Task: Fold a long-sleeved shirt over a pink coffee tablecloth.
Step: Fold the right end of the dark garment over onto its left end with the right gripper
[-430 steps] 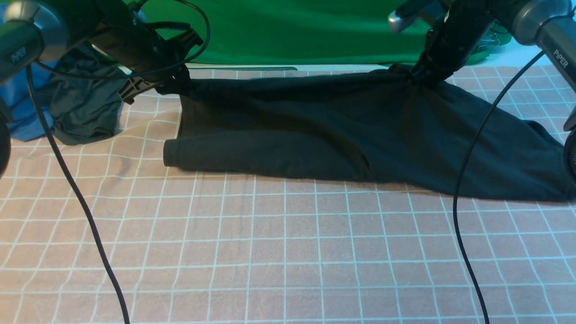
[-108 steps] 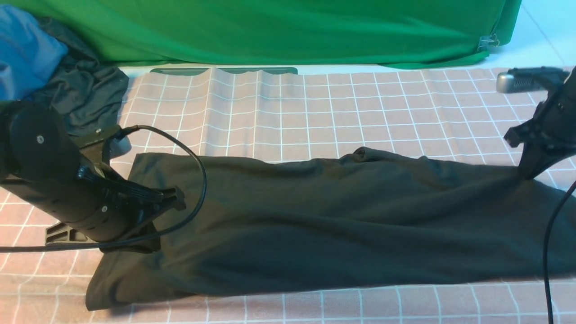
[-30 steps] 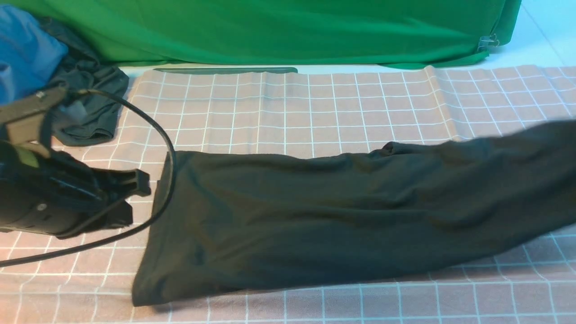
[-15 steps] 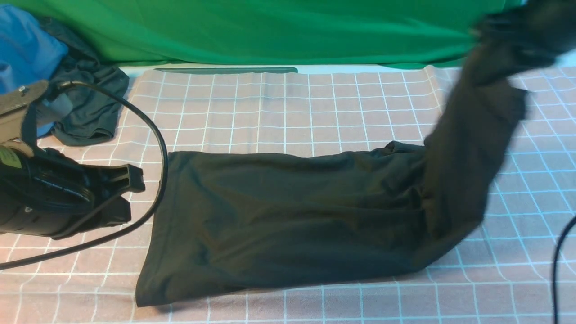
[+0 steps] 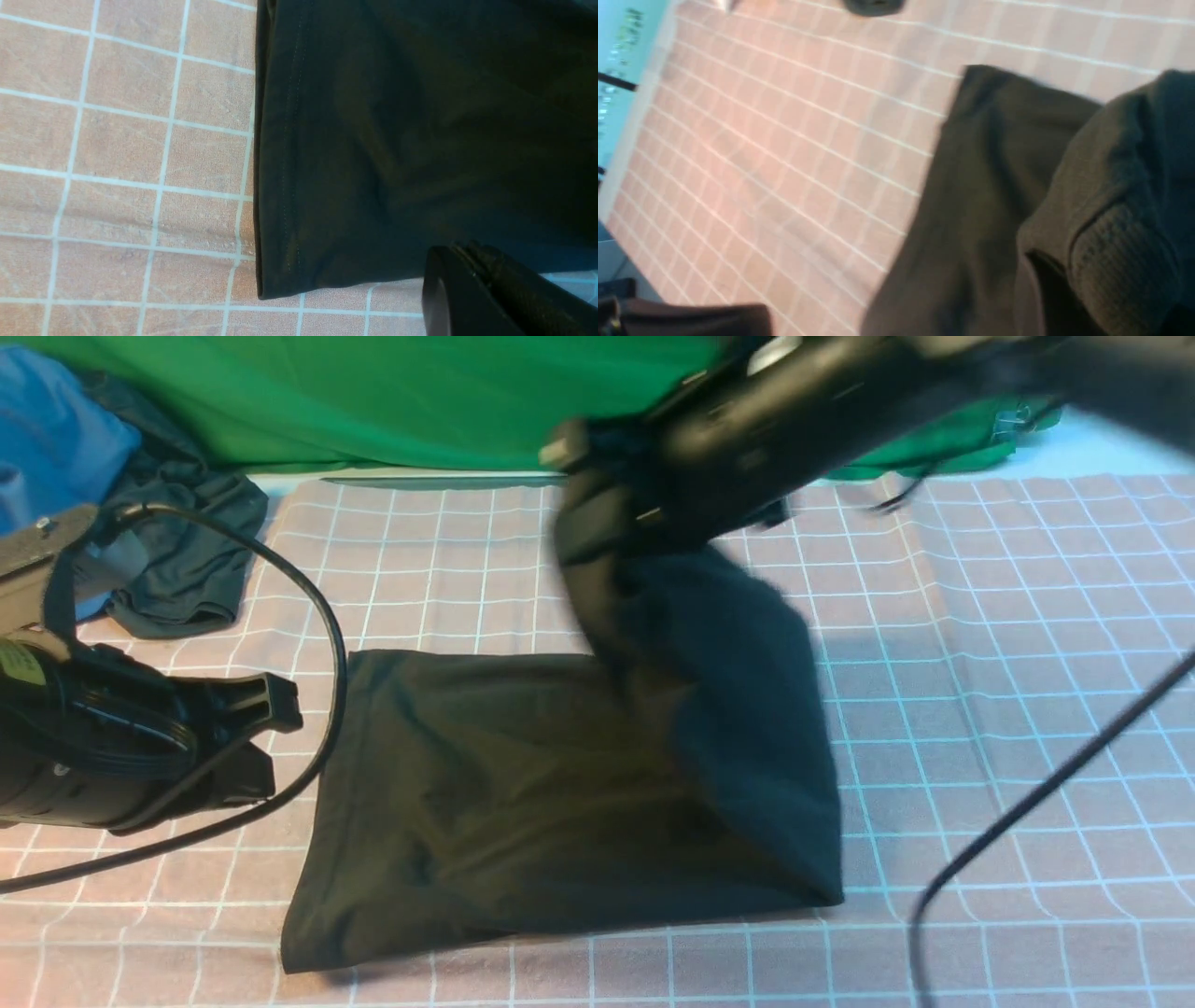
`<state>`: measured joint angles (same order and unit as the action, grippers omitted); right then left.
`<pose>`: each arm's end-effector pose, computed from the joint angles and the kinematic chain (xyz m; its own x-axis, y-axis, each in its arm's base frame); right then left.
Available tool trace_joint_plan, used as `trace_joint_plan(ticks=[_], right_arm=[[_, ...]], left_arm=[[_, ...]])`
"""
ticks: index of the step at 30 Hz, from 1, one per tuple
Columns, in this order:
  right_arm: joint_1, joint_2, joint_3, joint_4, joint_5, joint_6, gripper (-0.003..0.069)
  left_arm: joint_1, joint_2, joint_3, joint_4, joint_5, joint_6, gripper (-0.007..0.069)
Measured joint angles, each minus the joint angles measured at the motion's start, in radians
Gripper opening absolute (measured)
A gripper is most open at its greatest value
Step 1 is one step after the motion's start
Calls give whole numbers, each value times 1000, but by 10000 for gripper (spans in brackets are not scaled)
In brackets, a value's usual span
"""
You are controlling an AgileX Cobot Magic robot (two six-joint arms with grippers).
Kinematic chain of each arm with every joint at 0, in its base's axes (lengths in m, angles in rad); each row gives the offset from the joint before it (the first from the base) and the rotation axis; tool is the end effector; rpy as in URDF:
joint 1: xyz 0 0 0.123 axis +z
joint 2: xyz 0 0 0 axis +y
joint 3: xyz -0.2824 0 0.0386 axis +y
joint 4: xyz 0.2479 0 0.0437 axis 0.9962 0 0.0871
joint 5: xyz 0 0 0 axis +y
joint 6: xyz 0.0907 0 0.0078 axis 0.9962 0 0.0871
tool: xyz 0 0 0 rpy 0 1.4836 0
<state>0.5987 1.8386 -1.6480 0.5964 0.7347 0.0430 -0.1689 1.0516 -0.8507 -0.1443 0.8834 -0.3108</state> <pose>0.3322 0.2682 0.3238 -0.8552 -0.0364 -0.5169 -0.3820 0.7184 0.5814 0.1899 -0.0427 0.3049 -0.8481 -0.2505 -0.4668 -0.1146 0.9470 -0.3000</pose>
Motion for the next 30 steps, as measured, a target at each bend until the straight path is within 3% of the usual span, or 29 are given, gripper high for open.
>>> trace_joint_plan(ticks=[12,23,26,30], right_arm=[[178,161,-12,58,-135,-16,103],[224,262,-19,92,-263,-19,117],[224,296,-25,135,-302,-19,209],[225,308,-54,149,-302,-43,391]], left_arm=[[0,0,0,133,0,-105,14],[0,0,0,156,0,-130,14],[0,0,0,156,0,-129,14],[0,0,0,156,0,-130,14]])
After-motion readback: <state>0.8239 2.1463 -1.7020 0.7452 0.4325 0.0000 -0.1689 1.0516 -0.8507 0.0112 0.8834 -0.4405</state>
